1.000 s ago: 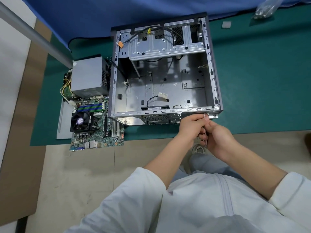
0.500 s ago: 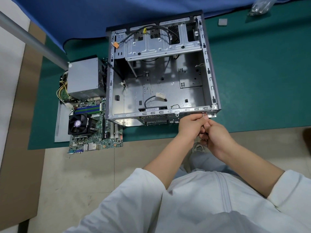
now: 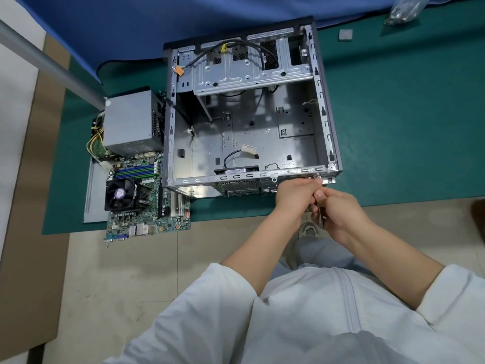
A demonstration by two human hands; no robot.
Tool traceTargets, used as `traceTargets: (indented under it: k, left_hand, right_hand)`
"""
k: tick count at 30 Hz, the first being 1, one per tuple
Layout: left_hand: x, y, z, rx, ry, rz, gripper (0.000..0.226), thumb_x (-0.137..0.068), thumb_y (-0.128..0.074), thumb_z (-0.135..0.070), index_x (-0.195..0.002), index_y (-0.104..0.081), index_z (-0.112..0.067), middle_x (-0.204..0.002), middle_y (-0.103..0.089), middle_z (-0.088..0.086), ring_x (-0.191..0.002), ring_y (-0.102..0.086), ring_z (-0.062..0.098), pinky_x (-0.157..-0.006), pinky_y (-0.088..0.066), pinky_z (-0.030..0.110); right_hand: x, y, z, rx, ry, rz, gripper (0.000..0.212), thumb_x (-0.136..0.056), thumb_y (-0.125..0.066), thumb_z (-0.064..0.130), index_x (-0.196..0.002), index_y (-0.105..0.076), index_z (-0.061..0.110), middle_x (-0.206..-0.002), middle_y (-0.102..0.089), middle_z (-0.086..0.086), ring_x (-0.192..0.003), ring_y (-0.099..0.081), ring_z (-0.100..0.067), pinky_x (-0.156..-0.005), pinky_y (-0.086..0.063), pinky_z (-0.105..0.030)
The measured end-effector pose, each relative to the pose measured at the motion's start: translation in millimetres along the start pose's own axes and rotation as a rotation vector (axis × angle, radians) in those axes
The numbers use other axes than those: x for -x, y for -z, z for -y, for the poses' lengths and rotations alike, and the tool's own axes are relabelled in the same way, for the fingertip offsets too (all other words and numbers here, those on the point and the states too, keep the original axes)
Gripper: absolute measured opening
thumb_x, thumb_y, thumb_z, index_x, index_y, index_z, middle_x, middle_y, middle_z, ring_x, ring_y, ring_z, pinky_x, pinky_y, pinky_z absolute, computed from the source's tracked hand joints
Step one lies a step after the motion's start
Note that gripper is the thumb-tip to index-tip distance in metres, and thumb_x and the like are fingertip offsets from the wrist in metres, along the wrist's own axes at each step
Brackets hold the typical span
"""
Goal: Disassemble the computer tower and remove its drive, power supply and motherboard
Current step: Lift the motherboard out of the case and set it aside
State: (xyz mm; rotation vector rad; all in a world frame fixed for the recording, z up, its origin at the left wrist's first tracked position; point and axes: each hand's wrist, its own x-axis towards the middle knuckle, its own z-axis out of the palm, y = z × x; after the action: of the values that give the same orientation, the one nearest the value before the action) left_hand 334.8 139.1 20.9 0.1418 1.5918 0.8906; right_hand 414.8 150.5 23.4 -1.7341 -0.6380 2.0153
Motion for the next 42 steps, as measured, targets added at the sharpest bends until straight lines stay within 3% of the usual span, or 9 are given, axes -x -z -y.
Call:
traceTargets:
  k: [5,10,15,18,22,28,35,39,42]
  left_hand:
    - [2,0,-6,0.017,0.035,0.003,0.018,-0.088,-0.063,-0.009,-0.102,-0.070,-0.002,-0.052,-0.050,0.004,-0.039,-0.039,0.010,-0.043,-0.040,0.019]
    - [0,-4,-18,-0.126,0.109,-0.015,0.024,-0.089,-0.056,-0.005,-0.107,-0.071,-0.011,-0.074,-0.059,0.010,-0.061,-0.045,0.018,-0.073,-0.047,0.030]
    - [-1,-2,-18,-0.113,0.132,0.001,0.020,-0.094,-0.052,-0.012,-0.101,-0.070,-0.015,-0.064,-0.050,0.004,-0.046,-0.035,0.013,-0.041,-0.036,0.022]
    - [0,-3,-16,-0.041,0.113,0.018,0.021,-0.095,-0.048,-0.007,-0.099,-0.068,-0.008,-0.069,-0.058,0.005,-0.044,-0.042,0.014,-0.040,-0.034,0.025]
    - [1,-2,-19,-0.053,0.118,0.028,0.020,-0.096,-0.050,-0.012,-0.101,-0.069,-0.008,-0.075,-0.065,0.000,-0.037,-0.055,0.007,-0.037,-0.043,0.016]
    - [-4,4,-7,-0.173,0.003,-0.027,0.020,-0.083,-0.071,-0.020,-0.097,-0.072,-0.007,-0.083,-0.068,0.002,-0.066,-0.058,0.011,-0.049,-0.045,0.018]
    - [4,-2,-8,-0.022,0.088,0.027,0.016,-0.095,-0.055,-0.017,-0.101,-0.068,-0.010,-0.080,-0.068,-0.008,-0.060,-0.060,0.010,-0.040,-0.042,0.015]
    - [5,0,-10,-0.060,0.063,0.034,0.018,-0.095,-0.055,-0.014,-0.104,-0.068,-0.005,-0.087,-0.069,0.000,-0.047,-0.058,0.009,-0.039,-0.044,0.017]
    - [-1,1,-5,-0.147,-0.017,0.009,0.014,-0.085,-0.068,-0.020,-0.087,-0.073,-0.007,-0.100,-0.071,0.010,-0.081,-0.064,0.024,-0.070,-0.057,0.030]
  right_hand:
    - [-1,-5,2,-0.020,-0.042,-0.069,0.029,-0.098,-0.045,0.005,-0.073,-0.059,0.010,-0.048,-0.050,0.001,-0.038,-0.039,-0.006,-0.036,-0.035,-0.012]
    - [0,-1,4,-0.027,-0.027,-0.092,0.019,-0.092,-0.054,-0.002,-0.079,-0.063,0.009,-0.043,-0.056,0.003,-0.033,-0.045,-0.004,-0.037,-0.039,-0.013]
    - [5,3,12,0.093,-0.045,0.020,0.019,-0.092,-0.051,-0.004,-0.079,-0.061,0.005,-0.053,-0.064,-0.003,-0.043,-0.059,-0.010,-0.046,-0.052,-0.020]
    - [7,8,20,0.247,-0.038,0.088,0.024,-0.094,-0.042,-0.006,-0.080,-0.060,0.003,-0.066,-0.066,-0.009,-0.052,-0.064,-0.015,-0.052,-0.056,-0.026]
    - [6,11,20,0.314,-0.048,0.112,0.021,-0.094,-0.043,-0.008,-0.084,-0.059,0.001,-0.074,-0.065,-0.012,-0.049,-0.065,-0.010,-0.054,-0.056,-0.024]
    - [4,16,17,0.302,-0.035,0.067,0.016,-0.085,-0.063,-0.004,-0.076,-0.058,0.008,-0.063,-0.063,-0.006,-0.049,-0.062,-0.012,-0.056,-0.056,-0.027]
    - [2,19,13,0.242,-0.129,0.225,0.024,-0.097,-0.043,-0.002,-0.082,-0.062,0.002,-0.065,-0.067,-0.008,-0.056,-0.065,-0.016,-0.051,-0.054,-0.026]
    - [2,20,11,0.250,-0.093,0.168,0.018,-0.093,-0.051,-0.002,-0.079,-0.062,0.001,-0.060,-0.067,-0.006,-0.050,-0.064,-0.012,-0.050,-0.054,-0.023]
    - [2,21,10,0.276,-0.074,0.094,0.012,-0.085,-0.063,-0.003,-0.078,-0.058,0.005,-0.060,-0.062,-0.008,-0.046,-0.059,-0.014,-0.048,-0.053,-0.023]
